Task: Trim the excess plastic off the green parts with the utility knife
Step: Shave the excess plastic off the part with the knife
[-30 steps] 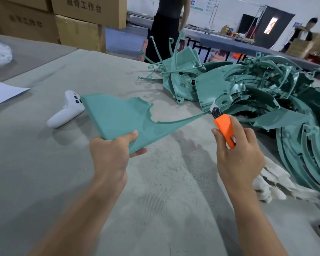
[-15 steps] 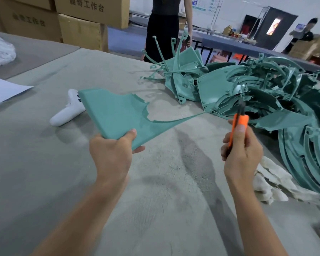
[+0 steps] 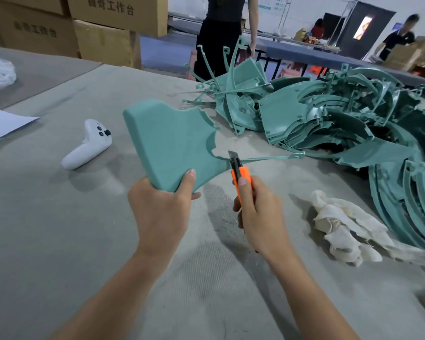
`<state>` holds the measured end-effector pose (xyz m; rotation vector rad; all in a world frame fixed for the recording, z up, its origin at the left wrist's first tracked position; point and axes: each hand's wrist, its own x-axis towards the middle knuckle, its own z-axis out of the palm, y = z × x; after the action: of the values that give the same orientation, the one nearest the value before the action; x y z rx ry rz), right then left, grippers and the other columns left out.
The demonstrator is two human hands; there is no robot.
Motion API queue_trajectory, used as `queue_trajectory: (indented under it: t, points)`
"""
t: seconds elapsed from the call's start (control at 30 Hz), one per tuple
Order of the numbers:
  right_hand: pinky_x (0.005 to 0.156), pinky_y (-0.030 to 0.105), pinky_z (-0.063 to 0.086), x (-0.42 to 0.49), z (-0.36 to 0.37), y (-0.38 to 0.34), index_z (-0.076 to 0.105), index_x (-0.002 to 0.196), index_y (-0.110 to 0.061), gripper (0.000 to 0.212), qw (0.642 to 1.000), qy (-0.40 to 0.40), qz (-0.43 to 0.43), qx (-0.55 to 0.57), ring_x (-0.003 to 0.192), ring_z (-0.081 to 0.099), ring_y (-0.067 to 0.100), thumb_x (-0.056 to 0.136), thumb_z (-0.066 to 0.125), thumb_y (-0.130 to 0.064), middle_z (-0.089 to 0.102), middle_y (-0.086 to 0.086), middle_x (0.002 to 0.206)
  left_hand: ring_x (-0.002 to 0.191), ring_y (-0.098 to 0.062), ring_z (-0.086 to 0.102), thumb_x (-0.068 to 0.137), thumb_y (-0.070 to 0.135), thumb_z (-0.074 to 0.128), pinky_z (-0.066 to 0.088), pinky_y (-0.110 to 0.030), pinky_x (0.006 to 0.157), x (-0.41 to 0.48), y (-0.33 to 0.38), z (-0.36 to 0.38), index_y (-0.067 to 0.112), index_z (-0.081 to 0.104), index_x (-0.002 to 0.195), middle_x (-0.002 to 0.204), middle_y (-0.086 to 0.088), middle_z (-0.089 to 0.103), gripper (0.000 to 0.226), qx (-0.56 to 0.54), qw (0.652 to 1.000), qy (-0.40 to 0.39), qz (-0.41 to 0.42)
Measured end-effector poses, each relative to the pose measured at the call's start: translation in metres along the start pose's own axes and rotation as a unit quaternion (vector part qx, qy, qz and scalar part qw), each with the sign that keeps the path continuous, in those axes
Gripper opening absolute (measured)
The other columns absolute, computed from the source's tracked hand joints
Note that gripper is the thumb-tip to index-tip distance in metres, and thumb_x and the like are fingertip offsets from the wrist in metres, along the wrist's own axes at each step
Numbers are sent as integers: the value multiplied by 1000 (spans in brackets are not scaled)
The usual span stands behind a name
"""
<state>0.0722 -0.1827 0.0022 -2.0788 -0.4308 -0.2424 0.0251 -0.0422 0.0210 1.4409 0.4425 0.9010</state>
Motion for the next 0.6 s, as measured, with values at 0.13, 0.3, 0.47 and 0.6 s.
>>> queue_trajectory:
  t: [0.13, 0.3, 0.47, 0.6]
  points:
    - [54, 55, 46, -1, -1, -4, 51, 82, -13, 39, 1000, 2, 8, -3, 54, 54, 33, 103, 35, -42, 59, 11, 63, 51, -8, 69, 78, 20, 76, 57, -41, 48, 0, -1, 0, 27, 63, 60, 58, 22, 67, 23, 50, 998, -3, 30]
    - [54, 55, 45, -3, -3, -9, 56, 85, -10, 44, 1000, -12, 22, 11, 57, 51, 36, 103, 34, -44, 56, 15, 63, 56, -32, 67, 73, 39, 66, 53, -50, 53, 0, -8, 1, 0, 63, 61, 56, -14, 66, 41, 121, 989, -13, 86]
    - [48, 38, 38, -4, -6, -10, 58, 88, -12, 43, 998, -35, 35, 43, 46, 43, 13, 103, 35, -45, 50, -4, 55, 58, -26, 56, 79, 32, 63, 38, -29, 52, -4, -8, -4, -1, 60, 54, 46, -14, 57, 41, 163, 972, -21, 169]
    - [45, 26, 34, -4, -9, -10, 59, 88, -19, 41, 994, -55, 48, 81, 42, 41, 8, 104, 35, -47, 51, -6, 54, 48, -14, 43, 80, 21, 67, 28, -16, 43, -5, -3, -3, 25, 34, 46, 36, 9, 27, 48, 181, 959, -39, 212]
